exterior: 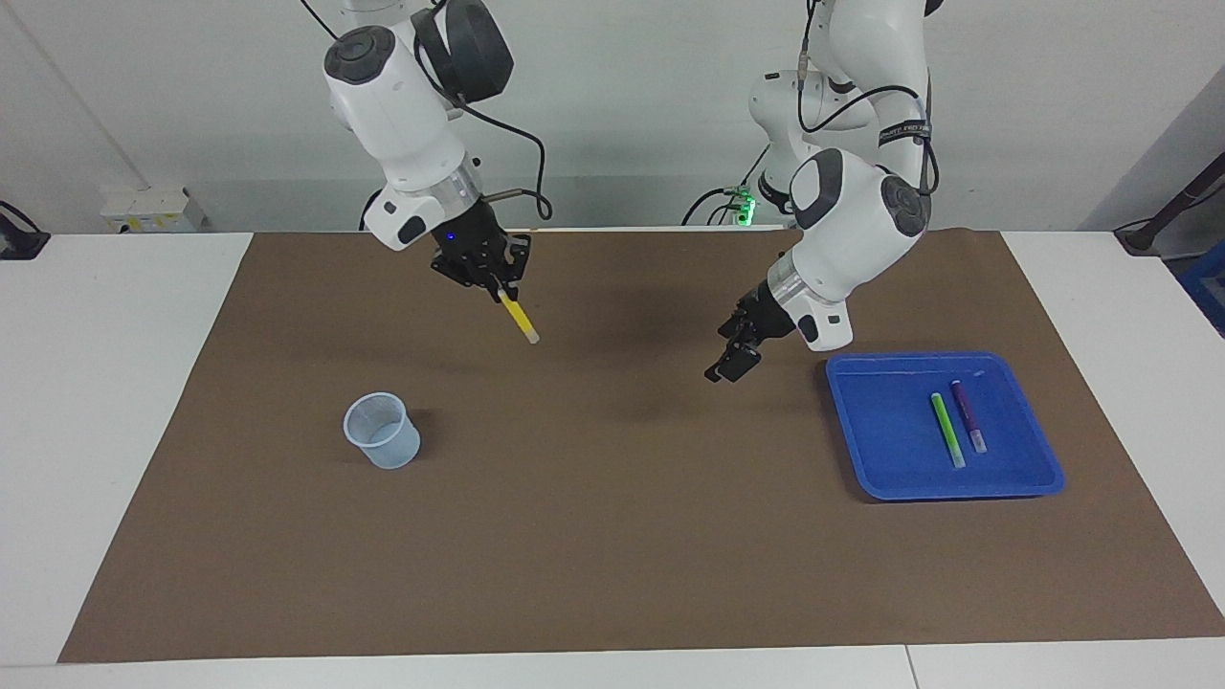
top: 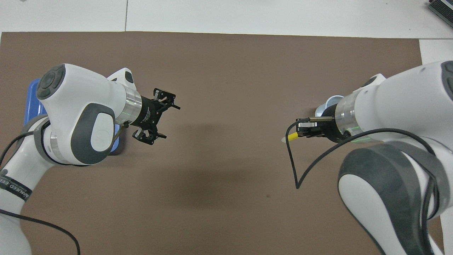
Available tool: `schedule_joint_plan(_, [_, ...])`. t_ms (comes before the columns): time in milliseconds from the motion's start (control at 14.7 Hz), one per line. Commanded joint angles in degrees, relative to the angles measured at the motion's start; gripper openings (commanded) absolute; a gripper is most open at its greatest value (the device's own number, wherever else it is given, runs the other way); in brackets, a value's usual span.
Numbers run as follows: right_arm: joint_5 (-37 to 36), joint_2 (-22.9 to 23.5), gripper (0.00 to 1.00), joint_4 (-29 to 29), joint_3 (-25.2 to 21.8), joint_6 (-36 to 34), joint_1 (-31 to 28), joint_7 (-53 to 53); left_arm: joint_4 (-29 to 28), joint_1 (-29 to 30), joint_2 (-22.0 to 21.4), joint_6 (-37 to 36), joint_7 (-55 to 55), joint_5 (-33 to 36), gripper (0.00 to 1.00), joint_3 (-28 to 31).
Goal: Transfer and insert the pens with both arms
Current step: 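Open the left gripper and withdraw while the right gripper carries pen, then insert the yellow pen into the cup while the left gripper grasps green pen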
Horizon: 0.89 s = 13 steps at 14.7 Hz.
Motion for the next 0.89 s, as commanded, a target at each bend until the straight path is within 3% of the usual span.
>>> schedule_joint_plan(0, [-2.0, -1.9, 0.0, -1.1, 0.6, -2.3, -3.8, -5.7, -3.7, 5.0, -2.9, -1.4, 13.2, 1.2, 1.0, -0.1])
schedule_joint_plan(204, [-3.8, -1.9, 0.0, -1.5, 0.6, -1.6, -6.3, -10.0, -4.5, 8.5, -3.2, -1.1, 24.4, 1.9, 1.0, 0.0])
schedule_joint_plan(682, [-8.8, 0.4, 0.0, -3.2, 0.7, 7.6, -10.4, -18.2, -3.3, 13.3, -2.5, 1.9, 48.7, 17.1, 0.99, 0.0])
schedule_joint_plan(818, [-11.8, 0.9, 0.0, -3.3, 0.8, 9.2, -10.5, -20.2, -3.4, 15.9, -2.4, 2.7, 53.3, 18.0, 0.97, -0.1])
